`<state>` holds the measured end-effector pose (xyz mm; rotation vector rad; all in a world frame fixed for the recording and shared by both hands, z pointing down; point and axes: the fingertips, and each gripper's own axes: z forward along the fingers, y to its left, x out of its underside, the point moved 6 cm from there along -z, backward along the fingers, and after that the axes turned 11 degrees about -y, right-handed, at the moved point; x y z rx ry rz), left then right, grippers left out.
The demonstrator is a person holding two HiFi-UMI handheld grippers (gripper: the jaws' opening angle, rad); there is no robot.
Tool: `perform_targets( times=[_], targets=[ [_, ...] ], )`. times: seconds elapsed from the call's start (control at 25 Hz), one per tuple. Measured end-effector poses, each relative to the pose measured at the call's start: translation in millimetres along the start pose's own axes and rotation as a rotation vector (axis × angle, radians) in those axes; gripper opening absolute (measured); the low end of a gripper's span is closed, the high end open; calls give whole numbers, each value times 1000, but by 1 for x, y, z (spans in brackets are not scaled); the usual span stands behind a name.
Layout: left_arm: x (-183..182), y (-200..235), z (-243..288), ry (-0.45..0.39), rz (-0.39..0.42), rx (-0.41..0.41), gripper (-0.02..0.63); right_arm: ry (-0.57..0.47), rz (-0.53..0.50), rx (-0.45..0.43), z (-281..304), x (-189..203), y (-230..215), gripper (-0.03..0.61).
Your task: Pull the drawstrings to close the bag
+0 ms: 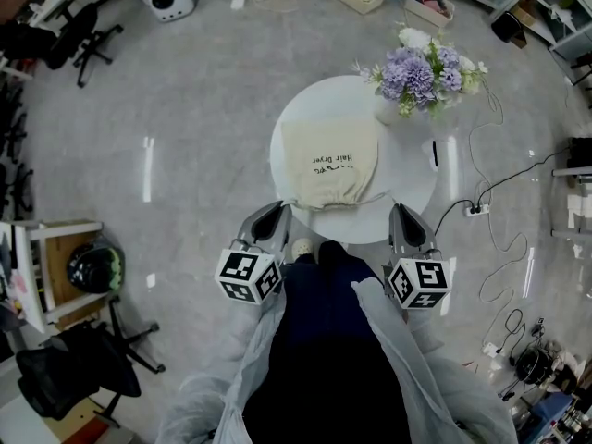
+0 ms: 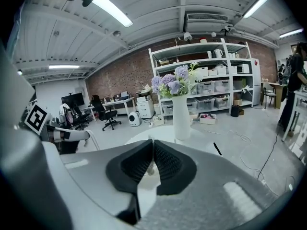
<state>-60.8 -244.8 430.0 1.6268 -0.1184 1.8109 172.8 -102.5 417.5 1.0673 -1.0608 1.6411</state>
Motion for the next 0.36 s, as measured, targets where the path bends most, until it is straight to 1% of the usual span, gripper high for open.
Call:
perform_targets(
  times=[0.16,0.36],
  targets=[
    [2,1,-2,6,-6,-14,31,7,-1,-5,0,2,0,18],
    [4,2,-4,17,-6,-12,31,13,-4,-11,2,3,2,18]
  ],
)
